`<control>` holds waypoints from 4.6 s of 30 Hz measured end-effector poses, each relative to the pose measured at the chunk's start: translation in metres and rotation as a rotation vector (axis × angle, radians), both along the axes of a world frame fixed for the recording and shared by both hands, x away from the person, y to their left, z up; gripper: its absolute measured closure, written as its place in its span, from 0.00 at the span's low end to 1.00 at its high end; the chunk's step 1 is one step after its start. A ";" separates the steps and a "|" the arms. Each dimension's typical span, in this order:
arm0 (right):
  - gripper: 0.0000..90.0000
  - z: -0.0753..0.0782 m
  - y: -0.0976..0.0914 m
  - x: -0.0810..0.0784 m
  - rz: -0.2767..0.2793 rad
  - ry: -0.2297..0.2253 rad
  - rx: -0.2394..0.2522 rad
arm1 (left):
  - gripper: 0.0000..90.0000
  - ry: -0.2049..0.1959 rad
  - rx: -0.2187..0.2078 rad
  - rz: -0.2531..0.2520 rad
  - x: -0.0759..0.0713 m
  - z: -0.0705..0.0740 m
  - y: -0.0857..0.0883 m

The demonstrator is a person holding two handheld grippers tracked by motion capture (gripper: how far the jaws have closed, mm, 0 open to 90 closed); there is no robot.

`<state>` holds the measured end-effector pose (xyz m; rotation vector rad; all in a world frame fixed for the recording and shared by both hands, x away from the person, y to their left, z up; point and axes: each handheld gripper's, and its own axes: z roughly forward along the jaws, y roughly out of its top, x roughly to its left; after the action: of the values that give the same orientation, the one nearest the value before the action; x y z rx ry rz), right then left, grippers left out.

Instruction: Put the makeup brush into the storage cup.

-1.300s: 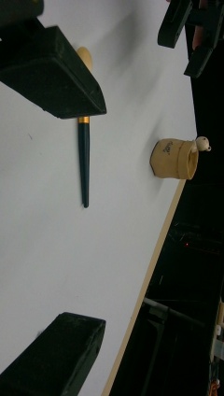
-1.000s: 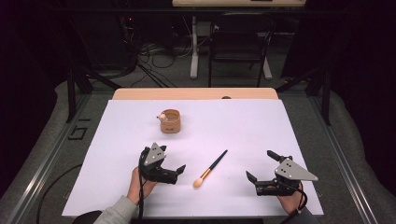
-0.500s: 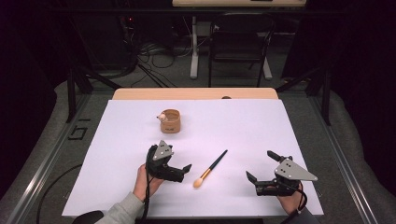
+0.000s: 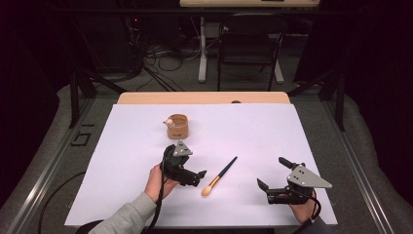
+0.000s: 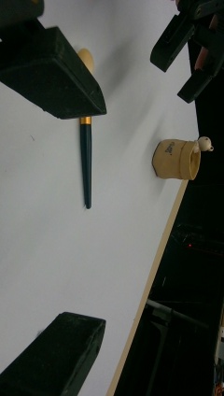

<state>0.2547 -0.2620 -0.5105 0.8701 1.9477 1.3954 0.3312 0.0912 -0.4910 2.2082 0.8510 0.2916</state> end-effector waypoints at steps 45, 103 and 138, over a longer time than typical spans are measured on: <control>0.01 0.001 0.001 0.000 0.005 -0.007 0.004 | 0.06 0.352 0.291 -0.073 0.036 0.005 -0.065; 0.02 -0.001 0.004 0.000 0.013 0.008 -0.016 | 0.86 0.312 0.538 -0.215 0.020 -0.033 -0.107; 0.02 -0.006 0.012 0.007 0.056 0.052 -0.071 | 0.87 0.187 0.530 -0.436 0.019 -0.006 -0.081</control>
<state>0.2622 -0.2499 -0.5167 0.8324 2.0620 1.3393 0.3498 0.0103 -0.4972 2.8795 0.3856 0.1020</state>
